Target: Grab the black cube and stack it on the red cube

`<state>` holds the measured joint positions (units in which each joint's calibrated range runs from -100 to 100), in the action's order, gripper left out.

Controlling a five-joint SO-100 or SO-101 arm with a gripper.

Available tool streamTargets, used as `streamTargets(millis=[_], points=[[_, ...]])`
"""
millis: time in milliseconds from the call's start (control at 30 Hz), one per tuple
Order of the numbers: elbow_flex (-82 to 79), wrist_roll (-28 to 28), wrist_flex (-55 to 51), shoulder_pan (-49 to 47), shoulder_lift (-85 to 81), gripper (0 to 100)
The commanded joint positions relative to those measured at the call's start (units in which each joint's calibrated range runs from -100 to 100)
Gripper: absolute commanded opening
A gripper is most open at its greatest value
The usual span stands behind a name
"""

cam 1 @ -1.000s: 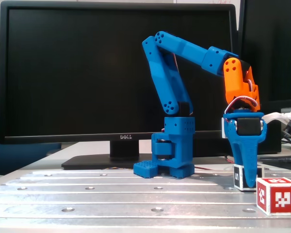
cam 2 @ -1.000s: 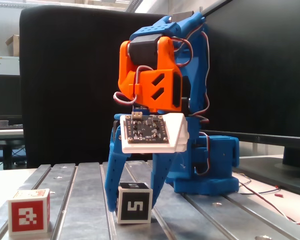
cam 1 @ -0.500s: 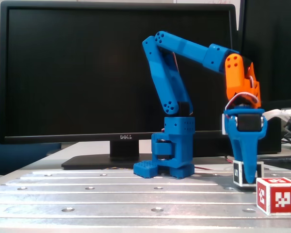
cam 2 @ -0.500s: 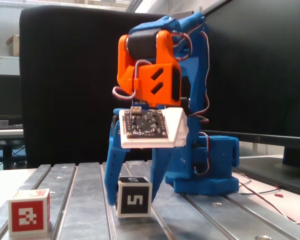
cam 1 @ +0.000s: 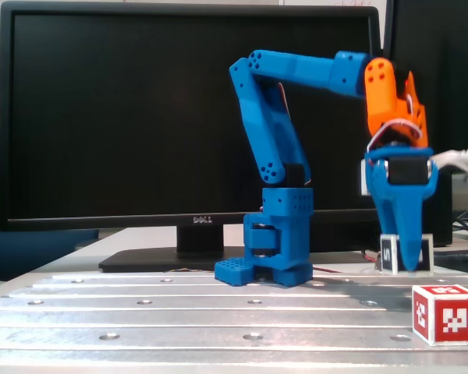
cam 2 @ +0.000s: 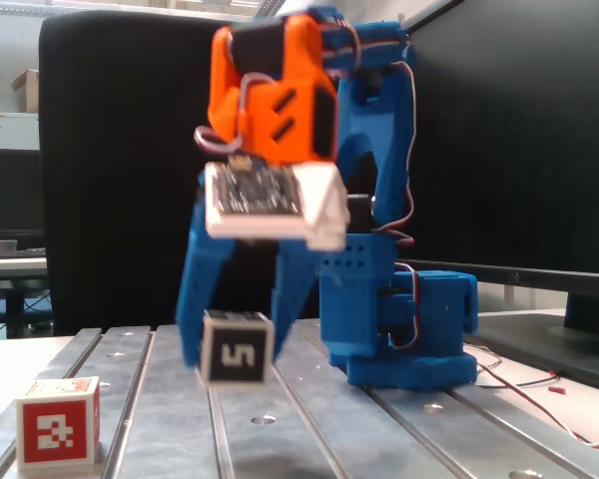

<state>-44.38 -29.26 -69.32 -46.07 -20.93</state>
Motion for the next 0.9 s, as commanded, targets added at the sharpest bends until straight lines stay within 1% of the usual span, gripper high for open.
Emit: streamTargets(millis=[0, 233, 367, 500, 867], points=[[6.26, 1.75, -3.49, 2.63, -0.21, 19], [10.87, 6.74, -5.37, 7.35, -0.12, 19], [12.86, 8.43, -5.37, 9.20, 2.22, 19], [18.11, 8.69, -5.54, 10.67, 8.32, 19], [38.37, 10.85, -14.27, 13.55, 22.18, 19]])
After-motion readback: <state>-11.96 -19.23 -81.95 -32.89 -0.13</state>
